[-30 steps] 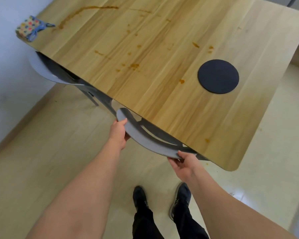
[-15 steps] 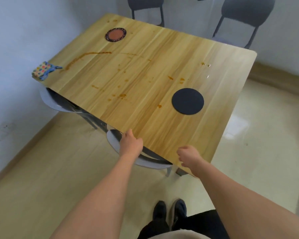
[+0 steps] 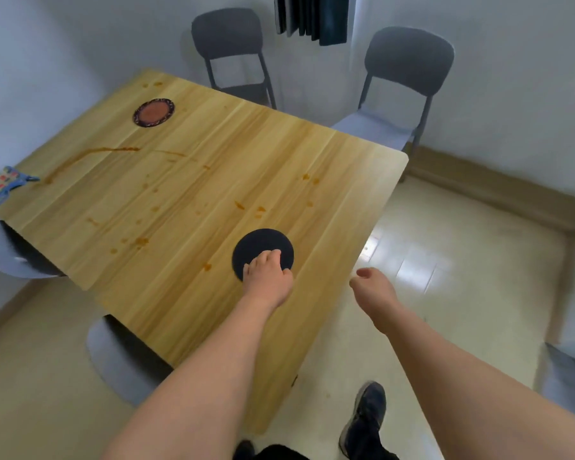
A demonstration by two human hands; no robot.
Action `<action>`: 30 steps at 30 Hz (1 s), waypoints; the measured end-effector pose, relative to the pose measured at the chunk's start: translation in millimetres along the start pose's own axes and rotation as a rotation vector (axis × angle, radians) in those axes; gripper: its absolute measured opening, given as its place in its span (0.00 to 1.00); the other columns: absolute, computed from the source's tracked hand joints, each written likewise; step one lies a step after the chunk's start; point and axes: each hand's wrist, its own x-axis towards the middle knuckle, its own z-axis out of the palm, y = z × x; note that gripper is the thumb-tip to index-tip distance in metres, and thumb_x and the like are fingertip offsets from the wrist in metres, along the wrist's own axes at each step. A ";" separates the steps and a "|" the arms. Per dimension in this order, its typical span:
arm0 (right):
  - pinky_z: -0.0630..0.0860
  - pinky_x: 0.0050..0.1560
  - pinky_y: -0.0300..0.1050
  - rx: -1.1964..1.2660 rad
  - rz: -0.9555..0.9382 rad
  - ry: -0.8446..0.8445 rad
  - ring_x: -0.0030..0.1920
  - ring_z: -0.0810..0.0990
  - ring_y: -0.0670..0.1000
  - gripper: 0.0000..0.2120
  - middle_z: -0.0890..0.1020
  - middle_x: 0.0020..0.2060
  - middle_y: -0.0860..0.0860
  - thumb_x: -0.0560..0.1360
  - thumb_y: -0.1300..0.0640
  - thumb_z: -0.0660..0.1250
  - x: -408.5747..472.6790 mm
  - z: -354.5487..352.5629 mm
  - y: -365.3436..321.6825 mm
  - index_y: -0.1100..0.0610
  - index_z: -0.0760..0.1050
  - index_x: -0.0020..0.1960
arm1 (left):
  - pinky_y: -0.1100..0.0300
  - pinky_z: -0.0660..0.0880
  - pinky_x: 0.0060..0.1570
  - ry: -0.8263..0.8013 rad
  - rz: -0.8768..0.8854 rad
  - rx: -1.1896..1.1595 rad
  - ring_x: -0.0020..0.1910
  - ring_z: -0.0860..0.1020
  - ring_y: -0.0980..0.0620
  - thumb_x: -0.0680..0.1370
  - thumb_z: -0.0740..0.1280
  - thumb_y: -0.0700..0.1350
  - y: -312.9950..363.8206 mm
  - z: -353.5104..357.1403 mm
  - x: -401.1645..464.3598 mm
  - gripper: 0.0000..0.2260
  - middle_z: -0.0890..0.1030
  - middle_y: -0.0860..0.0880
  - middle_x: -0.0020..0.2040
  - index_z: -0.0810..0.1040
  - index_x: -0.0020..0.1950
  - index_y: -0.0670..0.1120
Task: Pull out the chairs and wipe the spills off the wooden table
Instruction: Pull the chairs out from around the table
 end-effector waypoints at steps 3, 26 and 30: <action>0.73 0.56 0.50 -0.017 -0.030 0.019 0.57 0.75 0.58 0.20 0.76 0.62 0.58 0.78 0.62 0.57 30.8 -59.9 -10.9 0.61 0.69 0.69 | 0.45 0.50 0.77 -0.023 0.066 0.020 0.78 0.57 0.45 0.83 0.55 0.49 67.6 3.1 18.8 0.25 0.59 0.47 0.79 0.58 0.79 0.46; 0.74 0.55 0.48 -0.061 -0.043 0.066 0.50 0.76 0.54 0.21 0.78 0.58 0.54 0.76 0.61 0.59 358.0 -320.6 -210.0 0.59 0.71 0.68 | 0.48 0.67 0.68 -0.218 0.146 0.067 0.69 0.67 0.40 0.79 0.55 0.46 397.2 -81.9 367.2 0.20 0.68 0.42 0.72 0.68 0.70 0.44; 0.76 0.56 0.54 -0.070 -0.004 0.095 0.49 0.80 0.60 0.19 0.81 0.53 0.61 0.75 0.62 0.60 411.3 -365.9 -234.3 0.64 0.73 0.65 | 0.50 0.65 0.69 -0.276 0.144 0.031 0.72 0.65 0.41 0.80 0.55 0.46 453.6 -88.3 418.6 0.22 0.65 0.44 0.74 0.65 0.74 0.45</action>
